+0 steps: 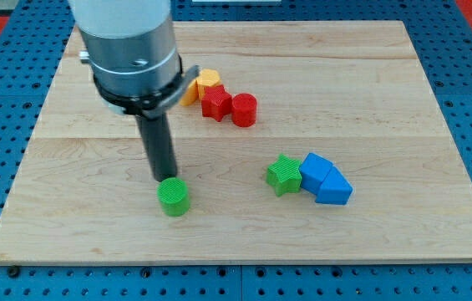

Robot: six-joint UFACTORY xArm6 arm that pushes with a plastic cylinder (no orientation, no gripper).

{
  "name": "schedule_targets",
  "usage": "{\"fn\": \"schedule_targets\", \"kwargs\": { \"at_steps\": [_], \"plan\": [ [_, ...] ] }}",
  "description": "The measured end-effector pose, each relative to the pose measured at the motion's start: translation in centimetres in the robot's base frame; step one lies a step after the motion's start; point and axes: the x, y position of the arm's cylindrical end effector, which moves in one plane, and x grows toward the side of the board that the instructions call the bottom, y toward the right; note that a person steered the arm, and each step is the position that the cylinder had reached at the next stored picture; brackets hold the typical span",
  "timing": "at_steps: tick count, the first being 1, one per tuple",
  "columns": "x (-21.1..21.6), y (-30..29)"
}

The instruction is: Move your arm to the bottom center

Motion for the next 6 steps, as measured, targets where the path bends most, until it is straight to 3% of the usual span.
{"fn": "schedule_targets", "kwargs": {
  "at_steps": [1, 2, 3, 4, 6],
  "plan": [
    [-1.5, -6.6],
    [-0.4, -8.4],
    [5.4, -5.3],
    [7.9, 3.8],
    [7.9, 19.2]
  ]
}}
